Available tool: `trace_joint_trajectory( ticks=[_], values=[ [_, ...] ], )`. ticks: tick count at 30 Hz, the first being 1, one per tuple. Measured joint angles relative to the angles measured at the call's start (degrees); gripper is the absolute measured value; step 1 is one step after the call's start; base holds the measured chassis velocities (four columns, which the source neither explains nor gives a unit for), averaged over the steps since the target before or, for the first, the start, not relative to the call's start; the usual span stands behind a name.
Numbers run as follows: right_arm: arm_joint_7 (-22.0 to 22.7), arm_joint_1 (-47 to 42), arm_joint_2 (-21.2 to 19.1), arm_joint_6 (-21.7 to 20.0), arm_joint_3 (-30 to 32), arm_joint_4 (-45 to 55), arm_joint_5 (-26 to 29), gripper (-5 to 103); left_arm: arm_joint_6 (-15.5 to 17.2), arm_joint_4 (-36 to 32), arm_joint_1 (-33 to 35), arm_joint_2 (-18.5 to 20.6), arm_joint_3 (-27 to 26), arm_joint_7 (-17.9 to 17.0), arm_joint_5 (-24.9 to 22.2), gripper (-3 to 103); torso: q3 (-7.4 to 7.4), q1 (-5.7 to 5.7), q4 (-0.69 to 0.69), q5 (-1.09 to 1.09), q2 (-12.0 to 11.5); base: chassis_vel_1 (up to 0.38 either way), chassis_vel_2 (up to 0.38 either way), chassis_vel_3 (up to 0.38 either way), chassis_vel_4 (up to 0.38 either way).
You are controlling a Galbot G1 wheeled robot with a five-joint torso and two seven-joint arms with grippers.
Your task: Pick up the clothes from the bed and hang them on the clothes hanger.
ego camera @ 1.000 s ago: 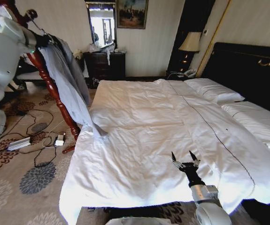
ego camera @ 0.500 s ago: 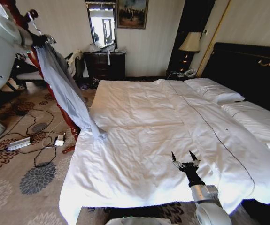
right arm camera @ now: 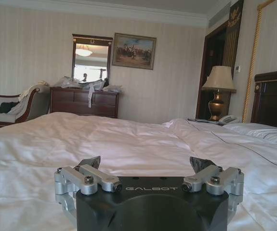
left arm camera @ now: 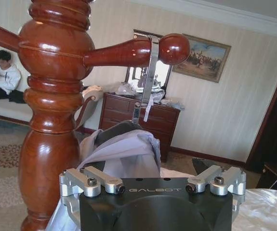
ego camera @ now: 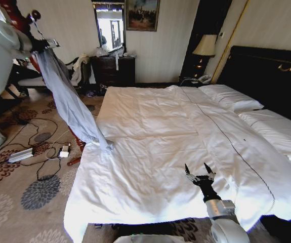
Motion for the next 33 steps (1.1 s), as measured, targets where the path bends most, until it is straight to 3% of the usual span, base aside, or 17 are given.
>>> trace_joint_trajectory(
  ticks=[14,29,33],
  values=[
    [0.00,0.00,0.00,0.00,0.00,0.00,0.00,100,0.65,-11.41,3.85,7.27,-0.09,-3.26,-2.63,100,0.00,0.00,0.01,0.00,0.00,0.000,0.000,0.000,0.000],
    [0.00,0.00,0.00,0.00,0.00,0.00,0.00,100,0.34,-17.48,6.13,9.57,-2.20,-3.78,-3.64,100,0.00,0.00,0.00,0.00,0.00,0.000,0.000,0.000,0.000],
    [0.00,0.00,0.00,0.00,0.00,0.00,0.00,100,0.21,-21.20,7.87,10.43,-4.66,-5.30,-3.73,100,0.00,0.01,-0.01,0.01,0.00,0.000,0.000,0.000,0.000]
  ],
)
